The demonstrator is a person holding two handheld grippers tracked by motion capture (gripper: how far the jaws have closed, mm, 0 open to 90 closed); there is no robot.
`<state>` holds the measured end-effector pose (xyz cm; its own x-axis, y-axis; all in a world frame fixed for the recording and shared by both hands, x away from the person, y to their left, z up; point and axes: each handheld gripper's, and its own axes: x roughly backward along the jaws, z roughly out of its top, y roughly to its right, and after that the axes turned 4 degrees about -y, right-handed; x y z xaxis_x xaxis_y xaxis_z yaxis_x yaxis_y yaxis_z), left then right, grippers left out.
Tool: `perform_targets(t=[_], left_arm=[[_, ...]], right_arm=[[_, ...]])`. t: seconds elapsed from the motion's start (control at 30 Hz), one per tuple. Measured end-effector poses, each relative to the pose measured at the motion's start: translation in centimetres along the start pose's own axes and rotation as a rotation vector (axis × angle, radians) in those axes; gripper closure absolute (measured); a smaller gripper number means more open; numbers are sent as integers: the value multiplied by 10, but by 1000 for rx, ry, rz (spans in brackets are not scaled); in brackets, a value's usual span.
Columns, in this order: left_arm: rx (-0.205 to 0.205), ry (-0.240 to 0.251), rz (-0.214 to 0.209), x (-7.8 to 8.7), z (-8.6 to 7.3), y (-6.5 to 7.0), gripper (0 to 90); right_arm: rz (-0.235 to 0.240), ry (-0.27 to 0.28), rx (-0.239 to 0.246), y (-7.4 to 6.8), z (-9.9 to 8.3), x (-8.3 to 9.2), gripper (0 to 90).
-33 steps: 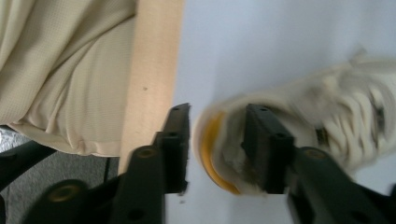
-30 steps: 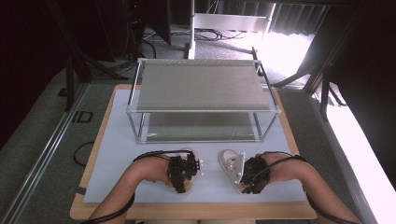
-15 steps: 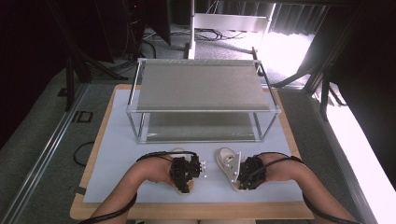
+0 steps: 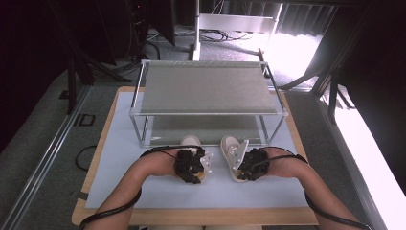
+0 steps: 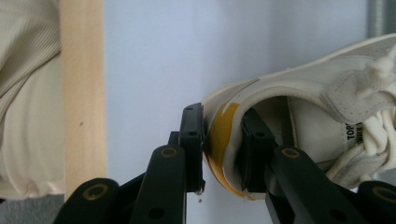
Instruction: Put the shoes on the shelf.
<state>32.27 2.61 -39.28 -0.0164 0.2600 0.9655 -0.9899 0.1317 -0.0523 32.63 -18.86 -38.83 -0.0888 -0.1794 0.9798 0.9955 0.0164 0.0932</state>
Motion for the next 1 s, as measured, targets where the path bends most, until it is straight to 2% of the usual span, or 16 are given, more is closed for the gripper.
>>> perform_targets(t=[0.1,0.17,0.2,0.27,0.3,0.33,0.37,0.4,0.43,0.47,0.5,0.6,0.7,0.83,0.97,1.0], left_arm=[[-52,19,39,-2,-1,-10,793],[-61,25,38,-3,-1,-13,794],[-91,53,41,-6,-1,-24,793],[-111,68,56,-7,-2,-31,793],[-111,68,56,-7,-2,-31,793],[-114,95,72,-10,-3,-42,794],[-114,95,72,-10,-3,-42,793],[-109,110,72,-12,-3,-53,793],[-109,110,72,-12,-3,-53,792],[-111,113,70,-16,-3,-61,793],[-111,113,70,-16,-3,-61,793],[-125,107,51,-25,-5,-75,792],[-141,104,50,-30,-6,-84,791],[-137,137,46,-31,-8,-95,788],[-156,119,24,-32,-5,-100,783],[-147,115,42,-31,-4,-100,780]], right_arm=[[-26,13,-26,8,2,0,742],[-35,19,-36,11,3,0,742],[-71,50,-64,19,5,0,743],[-87,63,-73,23,7,-1,743],[-87,63,-73,23,7,-1,743],[-93,79,-85,30,9,-1,742],[-95,85,-86,33,10,-3,743],[-94,83,-82,35,12,-4,742],[-94,83,-82,35,12,-4,742],[-96,83,-93,41,14,-7,742],[-96,83,-93,41,14,-7,742],[-119,73,-101,50,17,-13,739],[-130,75,-113,60,19,-17,740],[-115,59,-129,70,23,-24,739],[-105,55,-117,76,31,-30,733],[-106,52,-120,76,33,-30,727]])
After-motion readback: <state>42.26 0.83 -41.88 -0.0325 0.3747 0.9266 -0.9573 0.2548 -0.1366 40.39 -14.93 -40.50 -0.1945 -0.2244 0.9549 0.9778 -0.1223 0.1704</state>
